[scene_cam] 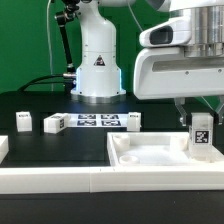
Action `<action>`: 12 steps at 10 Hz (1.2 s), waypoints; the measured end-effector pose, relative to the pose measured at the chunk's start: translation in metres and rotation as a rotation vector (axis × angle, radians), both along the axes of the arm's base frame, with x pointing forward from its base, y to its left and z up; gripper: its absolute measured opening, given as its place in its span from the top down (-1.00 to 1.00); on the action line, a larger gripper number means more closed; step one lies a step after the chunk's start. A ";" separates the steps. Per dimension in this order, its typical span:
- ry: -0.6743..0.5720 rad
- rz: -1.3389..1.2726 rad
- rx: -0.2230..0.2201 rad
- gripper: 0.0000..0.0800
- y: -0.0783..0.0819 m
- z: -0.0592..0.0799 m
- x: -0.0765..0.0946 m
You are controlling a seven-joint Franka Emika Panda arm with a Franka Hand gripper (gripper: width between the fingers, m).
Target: Assemble square table
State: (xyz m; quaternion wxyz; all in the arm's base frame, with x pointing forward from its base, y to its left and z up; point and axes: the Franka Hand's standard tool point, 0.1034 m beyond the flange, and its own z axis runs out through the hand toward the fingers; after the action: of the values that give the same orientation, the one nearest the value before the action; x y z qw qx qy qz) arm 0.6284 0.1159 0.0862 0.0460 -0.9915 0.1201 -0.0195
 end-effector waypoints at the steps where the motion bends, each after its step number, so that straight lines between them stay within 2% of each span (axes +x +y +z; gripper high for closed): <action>1: 0.005 -0.122 0.003 0.27 0.000 0.000 0.000; 8: 0.063 -0.841 0.067 0.27 0.002 -0.001 -0.003; 12: 0.101 -1.086 0.101 0.27 0.008 -0.002 -0.004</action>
Offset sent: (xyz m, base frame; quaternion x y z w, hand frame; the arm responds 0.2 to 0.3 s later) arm -0.0129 0.0045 -0.0126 0.0102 0.0006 0.2243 0.9745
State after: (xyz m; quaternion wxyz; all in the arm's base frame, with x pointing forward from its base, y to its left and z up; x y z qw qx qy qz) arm 0.6243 0.1234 0.0847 0.0713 -0.7832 0.6175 0.0130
